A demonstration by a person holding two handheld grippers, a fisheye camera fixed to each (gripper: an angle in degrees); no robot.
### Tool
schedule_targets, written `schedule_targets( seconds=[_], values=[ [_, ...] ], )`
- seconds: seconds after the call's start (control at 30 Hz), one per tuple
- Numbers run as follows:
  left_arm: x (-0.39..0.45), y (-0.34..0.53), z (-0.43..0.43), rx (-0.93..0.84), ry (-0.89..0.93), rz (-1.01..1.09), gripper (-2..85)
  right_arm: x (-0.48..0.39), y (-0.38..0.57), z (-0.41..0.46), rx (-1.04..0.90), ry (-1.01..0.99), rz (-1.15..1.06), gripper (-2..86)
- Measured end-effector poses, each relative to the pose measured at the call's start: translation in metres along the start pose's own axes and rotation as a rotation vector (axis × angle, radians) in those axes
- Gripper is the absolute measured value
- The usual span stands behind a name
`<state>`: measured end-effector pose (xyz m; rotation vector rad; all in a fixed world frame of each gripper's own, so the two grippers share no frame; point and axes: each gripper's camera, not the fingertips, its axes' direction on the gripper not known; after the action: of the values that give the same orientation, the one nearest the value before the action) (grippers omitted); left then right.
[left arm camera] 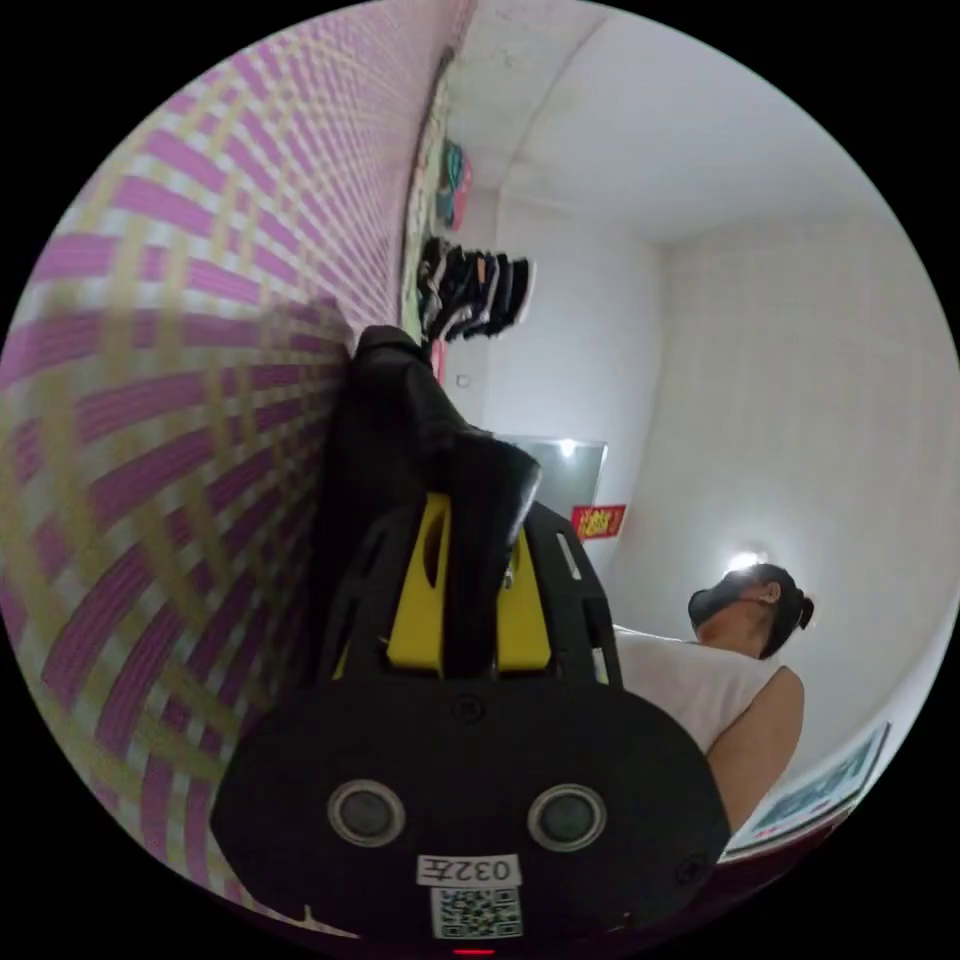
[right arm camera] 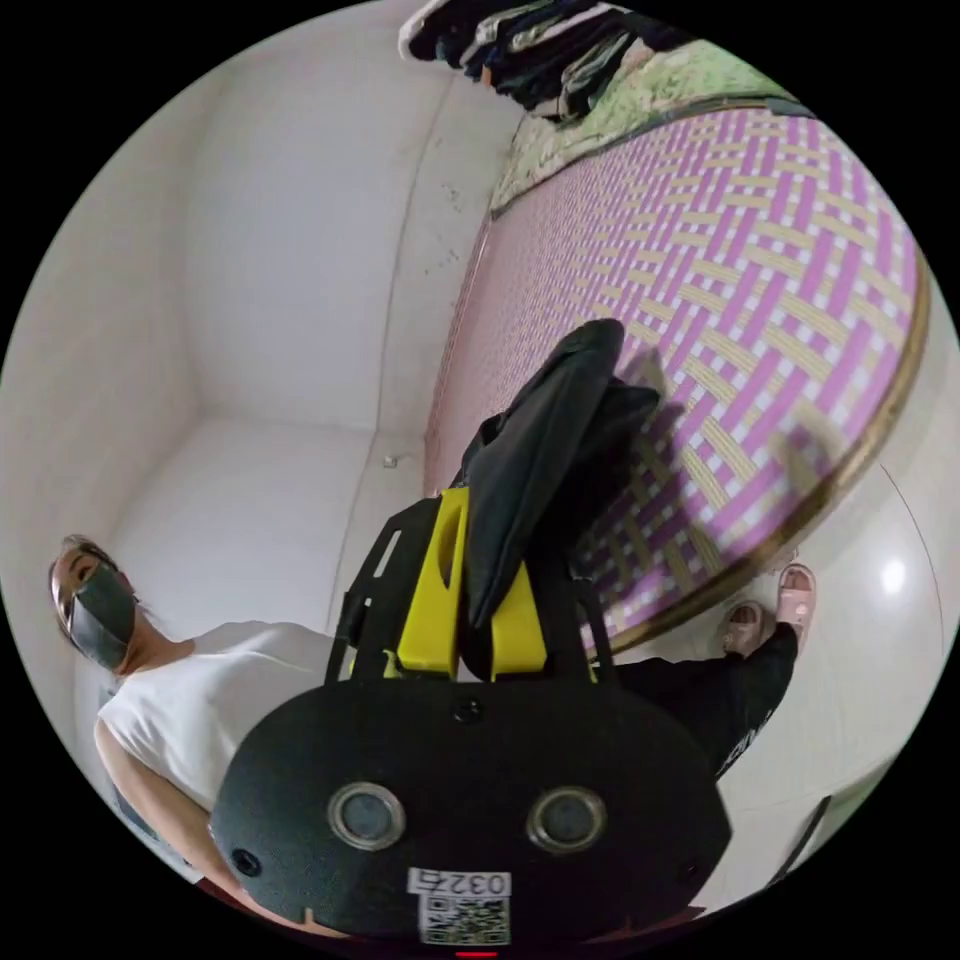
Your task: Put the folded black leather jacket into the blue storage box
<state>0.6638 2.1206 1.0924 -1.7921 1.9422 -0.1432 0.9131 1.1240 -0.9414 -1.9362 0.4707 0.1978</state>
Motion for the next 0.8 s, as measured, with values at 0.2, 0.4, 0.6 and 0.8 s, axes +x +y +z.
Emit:
schedule_targets(
  seconds=[0.2, 0.4, 0.6, 0.8],
  values=[
    [-0.008, -0.063, 0.125, -0.378, 0.044, 0.049, 3.0, -0.029, 0.113, -0.097, 0.250, 0.020, 0.029, -0.5],
    [-0.062, -0.085, 0.288, -0.656, 0.134, -0.013, 2.9, -0.036, 0.239, -0.206, 0.573, 0.039, 0.079, -0.4],
    [-0.129, -0.075, 0.462, -0.884, 0.136, -0.072, 2.7, -0.021, 0.335, -0.307, 0.790, 0.075, 0.115, -0.3],
    [-0.206, -0.064, 0.610, -1.027, 0.075, -0.170, 2.6, -0.004, 0.388, -0.387, 0.920, 0.132, 0.148, -0.2]
  ],
)
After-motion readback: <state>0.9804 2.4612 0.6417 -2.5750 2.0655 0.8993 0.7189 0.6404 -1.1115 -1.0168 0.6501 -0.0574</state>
